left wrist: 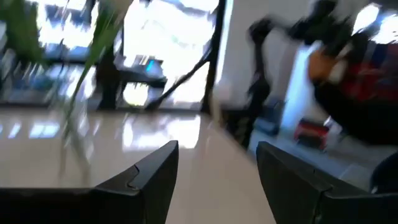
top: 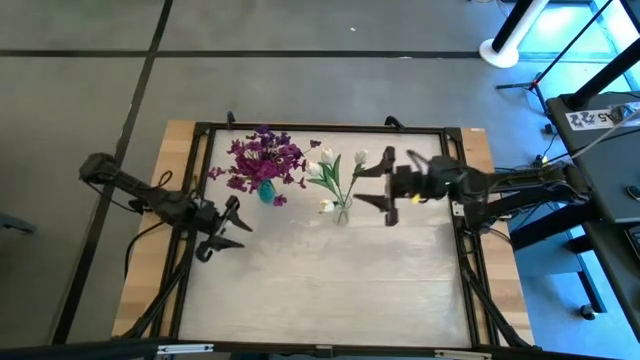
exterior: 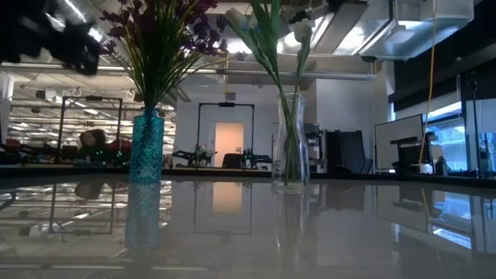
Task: Sort flowers into vase by color
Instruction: Return to Home Position
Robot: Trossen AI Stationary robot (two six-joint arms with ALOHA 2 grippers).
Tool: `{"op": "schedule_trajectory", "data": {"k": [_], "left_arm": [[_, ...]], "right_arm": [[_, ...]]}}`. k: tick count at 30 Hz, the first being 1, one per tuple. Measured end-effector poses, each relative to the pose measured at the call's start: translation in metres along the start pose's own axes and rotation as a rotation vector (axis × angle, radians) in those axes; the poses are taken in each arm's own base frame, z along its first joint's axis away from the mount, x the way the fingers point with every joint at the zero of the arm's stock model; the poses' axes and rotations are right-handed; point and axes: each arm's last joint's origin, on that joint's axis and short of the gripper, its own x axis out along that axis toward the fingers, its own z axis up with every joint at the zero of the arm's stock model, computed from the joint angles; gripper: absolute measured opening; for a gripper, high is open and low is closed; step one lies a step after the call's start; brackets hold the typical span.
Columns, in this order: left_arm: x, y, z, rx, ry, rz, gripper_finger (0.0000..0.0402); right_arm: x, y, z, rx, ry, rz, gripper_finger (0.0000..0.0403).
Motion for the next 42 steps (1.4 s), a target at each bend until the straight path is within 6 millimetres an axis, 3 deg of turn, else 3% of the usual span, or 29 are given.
{"op": "schedule_trajectory", "data": {"k": [4, 11, 15, 22, 27, 33, 37, 42], "left_arm": [[0.0, 0.008, -0.008, -0.037, 0.084, 0.065, 0.0213], [0.0, 0.006, -0.009, -0.014, 0.092, 0.023, 0.0213], [0.0, 0.006, -0.008, -0.015, 0.084, 0.025, 0.0213], [0.0, 0.006, -0.011, -0.016, 0.112, 0.032, 0.0213], [-0.001, 0.006, -0.012, -0.011, 0.122, 0.033, 0.0213], [-0.001, 0.006, -0.012, -0.008, 0.122, 0.033, 0.0213], [-0.001, 0.006, -0.011, -0.008, 0.122, 0.033, 0.0213], [-0.001, 0.006, -0.011, -0.009, 0.122, 0.033, 0.0213]], "right_arm": [[-0.03, -0.006, -0.01, 0.026, -0.012, -0.011, 0.0238], [-0.085, 0.0, -0.07, 0.161, 0.031, -0.037, 0.0238], [-0.107, 0.007, -0.099, 0.185, 0.049, -0.113, 0.0238], [-0.133, 0.01, -0.11, 0.156, 0.06, -0.36, 0.0238], [-0.136, 0.015, -0.104, 0.133, 0.005, -0.138, 0.0233], [-0.134, 0.002, -0.119, 0.137, 0.039, -0.107, 0.0175], [-0.136, -0.004, -0.116, 0.101, -0.128, 0.037, 0.0117], [-0.147, -0.007, -0.119, 0.06, -0.102, -0.023, 0.0033]]}}
